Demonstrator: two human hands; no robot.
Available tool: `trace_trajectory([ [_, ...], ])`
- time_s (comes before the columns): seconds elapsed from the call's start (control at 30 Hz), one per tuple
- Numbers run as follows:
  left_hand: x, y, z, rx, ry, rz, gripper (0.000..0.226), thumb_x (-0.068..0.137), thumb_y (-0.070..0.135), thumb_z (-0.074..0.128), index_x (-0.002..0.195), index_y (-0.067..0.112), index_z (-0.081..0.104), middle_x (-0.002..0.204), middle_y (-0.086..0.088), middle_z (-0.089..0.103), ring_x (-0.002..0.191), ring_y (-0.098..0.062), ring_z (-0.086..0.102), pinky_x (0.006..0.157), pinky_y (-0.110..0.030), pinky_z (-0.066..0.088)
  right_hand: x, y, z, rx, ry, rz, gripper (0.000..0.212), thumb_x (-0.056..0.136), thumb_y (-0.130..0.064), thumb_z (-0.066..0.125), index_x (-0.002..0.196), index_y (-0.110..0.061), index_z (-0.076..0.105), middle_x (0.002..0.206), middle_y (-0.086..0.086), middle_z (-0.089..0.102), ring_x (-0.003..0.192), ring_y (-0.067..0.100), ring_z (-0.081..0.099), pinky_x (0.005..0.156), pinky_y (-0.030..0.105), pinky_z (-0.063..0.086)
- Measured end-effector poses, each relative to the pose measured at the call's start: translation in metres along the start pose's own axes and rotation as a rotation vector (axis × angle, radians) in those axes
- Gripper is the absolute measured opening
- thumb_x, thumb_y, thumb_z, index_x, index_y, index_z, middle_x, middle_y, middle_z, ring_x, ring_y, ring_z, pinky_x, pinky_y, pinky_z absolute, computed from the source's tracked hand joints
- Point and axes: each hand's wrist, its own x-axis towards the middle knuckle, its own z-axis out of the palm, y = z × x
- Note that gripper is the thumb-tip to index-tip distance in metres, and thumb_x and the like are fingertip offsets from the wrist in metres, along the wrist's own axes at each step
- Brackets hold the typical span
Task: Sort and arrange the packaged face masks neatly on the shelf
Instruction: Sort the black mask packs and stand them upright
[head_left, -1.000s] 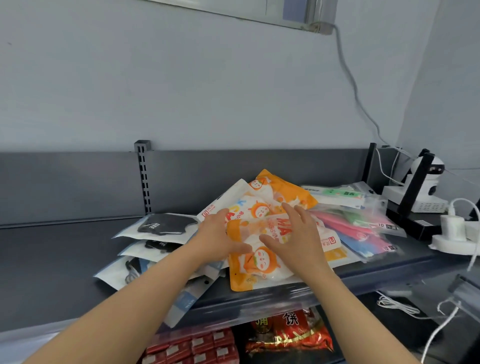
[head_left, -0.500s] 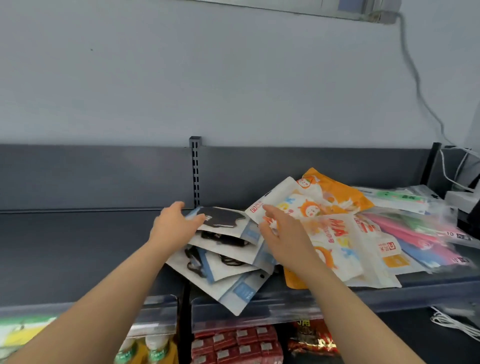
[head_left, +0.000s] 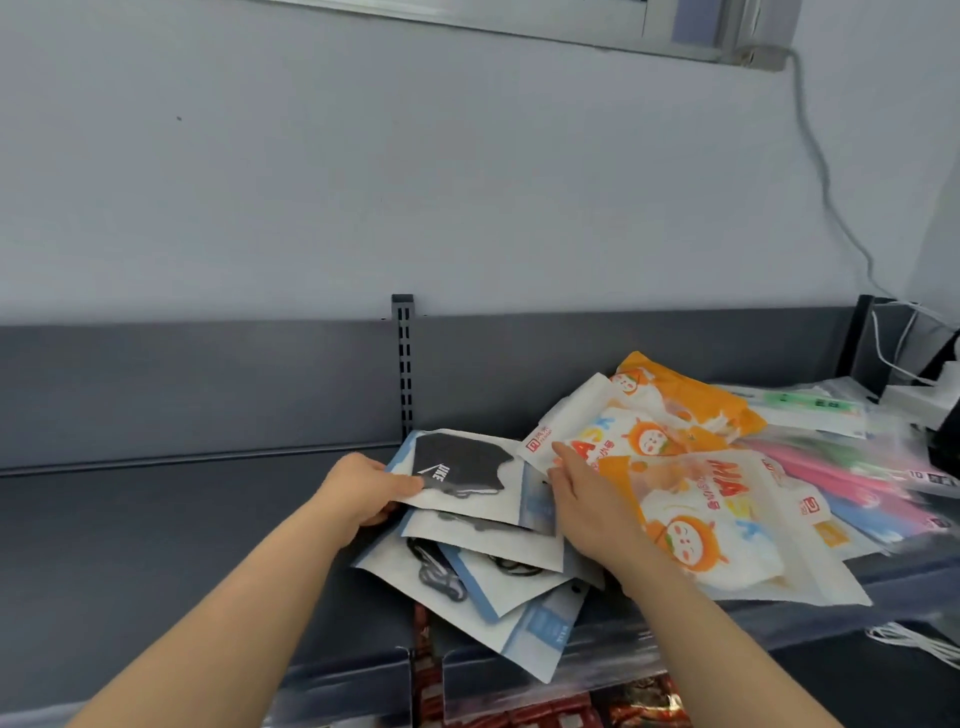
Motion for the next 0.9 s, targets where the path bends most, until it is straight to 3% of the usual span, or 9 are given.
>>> trace_trajectory([
  [0.1,0.003,-0.001,-0.004,-0.017,-0.068,-0.045,0.049,0.074,0.026,0.084,0.111,0.002,0.063,0.110,-0.014,0.068,0.095,-0.024,0.067,0.071,-0.031,0.055,0.013,0.011,-0.006,0.006,-0.013,0.022,0.047,0.105,-0.030,0.028,0.151,-0.022,0.026,0.147,0.005,0.045,0.120,0.014,0.046,0.091,0.019,0.030],
  [0.2,0.002,0.002,0.000,0.043,-0.067,-0.016,0.058,0.074,0.041,0.082,0.113,0.004,0.058,0.109,-0.009,0.065,0.096,-0.022,0.063,0.079,-0.033,0.054,0.021,0.019,-0.008,0.022,0.003,0.002,0.047,0.105,-0.031,0.027,0.151,-0.019,0.029,0.154,0.002,0.035,0.140,0.019,0.032,0.105,0.023,0.025],
  [0.3,-0.005,0.007,0.009,0.130,-0.023,0.017,0.061,0.073,0.056,0.077,0.097,0.007,0.051,0.086,-0.002,0.052,0.076,-0.018,0.052,0.068,-0.031,0.047,0.025,0.024,-0.010,0.046,0.022,-0.065,0.046,0.104,-0.034,0.029,0.149,-0.024,0.034,0.144,-0.004,0.049,0.129,0.012,0.045,0.098,0.018,0.031],
  [0.4,-0.015,0.011,0.016,0.131,-0.018,-0.013,0.060,0.070,0.059,0.078,0.069,0.014,0.039,0.063,-0.001,0.036,0.049,-0.014,0.034,0.046,-0.025,0.030,0.030,0.030,-0.019,0.050,0.029,-0.106,0.044,0.103,-0.036,0.030,0.146,-0.030,0.037,0.117,-0.009,0.063,0.095,-0.001,0.056,0.078,0.012,0.037],
  [0.5,-0.019,0.014,0.022,0.106,0.025,-0.012,0.057,0.070,0.050,0.083,0.068,0.012,0.041,0.056,-0.001,0.036,0.043,-0.014,0.033,0.045,-0.024,0.026,0.035,0.036,-0.028,0.077,0.016,-0.113,0.043,0.103,-0.036,0.033,0.145,-0.029,0.038,0.115,-0.007,0.063,0.108,0.008,0.057,0.086,0.020,0.041],
  [0.63,-0.020,0.010,0.022,0.079,0.045,-0.031,0.046,0.070,0.036,0.087,0.077,0.004,0.055,0.058,-0.004,0.045,0.051,-0.018,0.041,0.052,-0.027,0.033,0.034,0.031,-0.026,0.075,-0.038,-0.194,0.043,0.104,-0.035,0.030,0.146,-0.028,0.038,0.138,-0.005,0.054,0.126,0.012,0.049,0.103,0.027,0.038],
  [0.73,-0.024,0.005,0.011,0.008,-0.011,-0.074,0.035,0.073,0.023,0.086,0.094,-0.001,0.071,0.084,-0.013,0.073,0.078,-0.032,0.068,0.080,-0.042,0.056,0.030,0.028,-0.022,0.030,-0.076,-0.290,0.039,0.104,-0.030,0.033,0.142,-0.029,0.042,0.134,-0.009,0.055,0.119,0.007,0.051,0.092,0.016,0.038],
  [0.8,-0.031,0.002,0.002,-0.064,-0.036,-0.098,0.029,0.077,0.010,0.080,0.103,0.000,0.071,0.095,-0.020,0.074,0.093,-0.041,0.069,0.091,-0.054,0.054,0.029,0.026,-0.021,-0.004,-0.105,-0.327,0.040,0.104,-0.027,0.034,0.143,-0.027,0.043,0.138,-0.009,0.053,0.121,0.006,0.048,0.095,0.014,0.036],
  [0.9,-0.038,-0.007,-0.009,-0.160,-0.011,-0.116,0.030,0.080,-0.002,0.073,0.109,-0.007,0.065,0.098,-0.027,0.072,0.096,-0.046,0.068,0.089,-0.057,0.053,0.029,0.022,-0.021,-0.059,-0.133,-0.374,0.039,0.103,-0.025,0.037,0.141,-0.025,0.047,0.141,-0.008,0.050,0.127,0.007,0.044,0.103,0.018,0.032],
])
